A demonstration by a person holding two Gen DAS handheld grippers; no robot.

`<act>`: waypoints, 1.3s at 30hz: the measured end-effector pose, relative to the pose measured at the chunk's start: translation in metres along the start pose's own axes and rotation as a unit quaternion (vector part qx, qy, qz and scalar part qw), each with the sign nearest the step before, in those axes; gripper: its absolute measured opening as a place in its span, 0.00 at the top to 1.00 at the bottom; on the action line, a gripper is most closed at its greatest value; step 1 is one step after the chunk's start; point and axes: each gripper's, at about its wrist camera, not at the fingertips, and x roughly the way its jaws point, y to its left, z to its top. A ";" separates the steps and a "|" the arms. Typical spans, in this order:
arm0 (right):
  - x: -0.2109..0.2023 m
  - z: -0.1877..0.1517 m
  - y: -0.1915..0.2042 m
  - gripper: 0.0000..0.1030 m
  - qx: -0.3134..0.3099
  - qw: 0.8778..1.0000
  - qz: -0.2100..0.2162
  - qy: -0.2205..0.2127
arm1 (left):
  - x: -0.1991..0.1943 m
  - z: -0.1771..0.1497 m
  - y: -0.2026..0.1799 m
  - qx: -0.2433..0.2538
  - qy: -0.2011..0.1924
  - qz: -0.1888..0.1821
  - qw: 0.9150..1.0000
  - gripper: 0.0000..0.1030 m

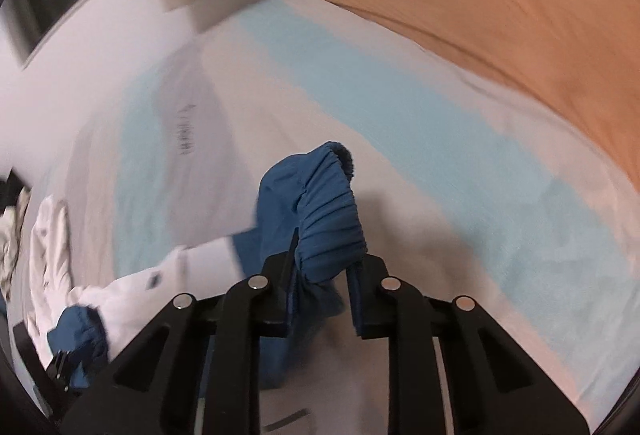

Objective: Fold large clothes

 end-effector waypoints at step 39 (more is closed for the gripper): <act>-0.077 -0.294 0.598 0.90 -0.272 0.931 0.224 0.094 | -0.182 -0.233 0.423 -0.206 0.010 0.181 0.962 0.07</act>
